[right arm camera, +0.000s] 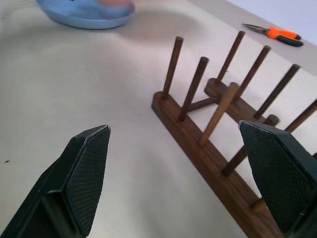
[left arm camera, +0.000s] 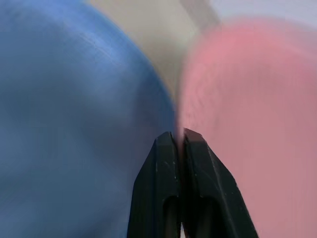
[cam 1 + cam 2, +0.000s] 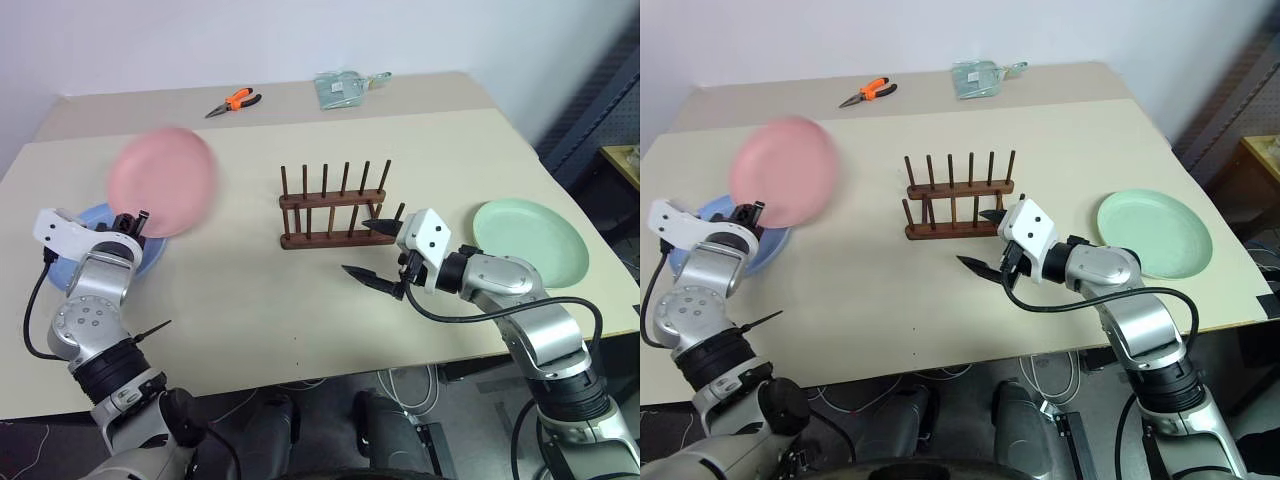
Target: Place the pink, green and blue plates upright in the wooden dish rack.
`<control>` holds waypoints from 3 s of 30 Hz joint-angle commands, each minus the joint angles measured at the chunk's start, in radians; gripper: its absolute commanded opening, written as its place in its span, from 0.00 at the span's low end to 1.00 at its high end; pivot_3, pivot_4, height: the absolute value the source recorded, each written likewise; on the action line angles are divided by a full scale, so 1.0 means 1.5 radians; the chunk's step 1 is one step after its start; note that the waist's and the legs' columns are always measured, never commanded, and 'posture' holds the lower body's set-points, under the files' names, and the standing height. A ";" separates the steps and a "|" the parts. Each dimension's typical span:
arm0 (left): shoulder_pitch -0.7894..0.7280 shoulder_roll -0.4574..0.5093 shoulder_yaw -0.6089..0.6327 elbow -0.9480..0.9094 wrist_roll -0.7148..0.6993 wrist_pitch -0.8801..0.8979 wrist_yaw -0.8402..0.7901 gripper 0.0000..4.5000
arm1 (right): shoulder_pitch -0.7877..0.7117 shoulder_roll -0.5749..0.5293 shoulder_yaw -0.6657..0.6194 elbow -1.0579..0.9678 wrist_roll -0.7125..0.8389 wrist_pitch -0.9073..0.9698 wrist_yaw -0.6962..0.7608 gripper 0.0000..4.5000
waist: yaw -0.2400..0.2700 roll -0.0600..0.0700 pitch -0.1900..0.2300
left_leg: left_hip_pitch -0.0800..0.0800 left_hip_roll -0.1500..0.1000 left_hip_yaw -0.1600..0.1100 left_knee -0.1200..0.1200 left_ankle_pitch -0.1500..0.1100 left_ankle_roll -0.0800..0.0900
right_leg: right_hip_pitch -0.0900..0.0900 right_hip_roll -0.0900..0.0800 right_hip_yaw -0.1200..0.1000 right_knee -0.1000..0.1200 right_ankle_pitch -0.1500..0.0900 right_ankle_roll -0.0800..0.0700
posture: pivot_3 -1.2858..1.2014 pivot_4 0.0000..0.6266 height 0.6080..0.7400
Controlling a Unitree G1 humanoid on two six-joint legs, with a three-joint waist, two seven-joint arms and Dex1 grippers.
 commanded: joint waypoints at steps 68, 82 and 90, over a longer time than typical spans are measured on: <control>0.197 0.185 -0.587 -0.331 0.209 -0.187 -0.653 0.67 | -0.167 0.237 -0.257 0.038 0.493 0.249 -0.446 0.08 | -0.017 0.004 0.002 | 0.000 0.001 0.001 -0.003 0.000 0.000 | -0.002 0.001 0.002 -0.001 -0.001 -0.003 | 0.52 0.24 0.99; 0.224 0.175 -0.586 -0.326 0.203 -0.180 -0.658 0.68 | 0.034 -0.139 -0.287 -0.019 0.308 0.155 -0.124 0.79 | -0.008 0.004 0.003 | -0.002 0.001 0.001 -0.002 -0.001 0.001 | -0.001 0.000 0.002 -0.002 -0.002 -0.002 | 0.52 0.24 0.99; 0.198 0.166 -0.614 -0.291 0.221 -0.193 -0.687 0.68 | 0.169 -0.249 -0.130 0.124 -0.051 0.025 -0.184 0.79 | -0.016 0.005 0.003 | 0.000 0.001 0.004 0.000 -0.001 0.002 | -0.001 -0.001 0.002 -0.002 -0.003 -0.001 | 0.52 0.24 0.99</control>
